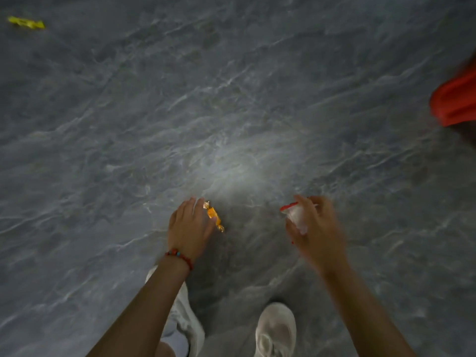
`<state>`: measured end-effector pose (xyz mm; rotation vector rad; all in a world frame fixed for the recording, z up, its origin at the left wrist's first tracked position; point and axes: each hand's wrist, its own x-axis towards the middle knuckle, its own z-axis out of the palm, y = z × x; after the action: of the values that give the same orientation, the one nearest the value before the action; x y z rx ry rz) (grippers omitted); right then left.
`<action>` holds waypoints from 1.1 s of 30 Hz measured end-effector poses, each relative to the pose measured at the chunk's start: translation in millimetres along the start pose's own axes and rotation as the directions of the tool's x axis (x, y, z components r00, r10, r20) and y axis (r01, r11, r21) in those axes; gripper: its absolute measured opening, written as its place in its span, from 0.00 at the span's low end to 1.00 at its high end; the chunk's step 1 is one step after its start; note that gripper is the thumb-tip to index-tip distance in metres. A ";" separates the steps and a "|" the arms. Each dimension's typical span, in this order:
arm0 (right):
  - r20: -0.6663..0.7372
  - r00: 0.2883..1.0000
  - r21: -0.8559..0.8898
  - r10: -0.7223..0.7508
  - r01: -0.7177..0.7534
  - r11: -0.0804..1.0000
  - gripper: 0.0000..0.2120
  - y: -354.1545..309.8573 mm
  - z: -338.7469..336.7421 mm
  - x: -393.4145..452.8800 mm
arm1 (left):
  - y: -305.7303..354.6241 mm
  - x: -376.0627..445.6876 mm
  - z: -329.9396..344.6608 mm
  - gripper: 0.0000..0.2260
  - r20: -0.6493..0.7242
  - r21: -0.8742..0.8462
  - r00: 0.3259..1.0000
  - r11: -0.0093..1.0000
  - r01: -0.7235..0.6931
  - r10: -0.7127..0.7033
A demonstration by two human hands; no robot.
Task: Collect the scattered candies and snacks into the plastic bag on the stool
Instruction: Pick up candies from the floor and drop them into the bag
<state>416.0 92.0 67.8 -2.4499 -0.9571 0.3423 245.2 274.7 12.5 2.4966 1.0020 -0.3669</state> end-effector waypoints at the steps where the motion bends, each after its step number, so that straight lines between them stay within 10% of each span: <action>1: 0.003 1.000 -0.002 -0.018 0.018 1.000 0.21 8.4 14.7 4.6 | -4.9 7.7 17.2 0.24 -0.004 -0.028 1.000 0.999 0.027 -0.027; 12: 0.075 0.995 0.041 -0.063 0.060 0.997 0.21 61.6 113.7 17.8 | -20.1 37.9 127.0 0.26 -0.031 -0.142 0.947 0.940 0.312 -0.319; 33: 0.104 0.994 0.020 -0.030 0.028 0.999 0.22 11.2 52.2 17.0 | 1.5 16.1 36.6 0.17 -0.291 -0.437 0.946 0.900 0.003 -0.145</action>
<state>414.1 114.7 16.6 -2.4187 -1.0266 0.4713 254.6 265.9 -25.3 2.1470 1.1575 0.2305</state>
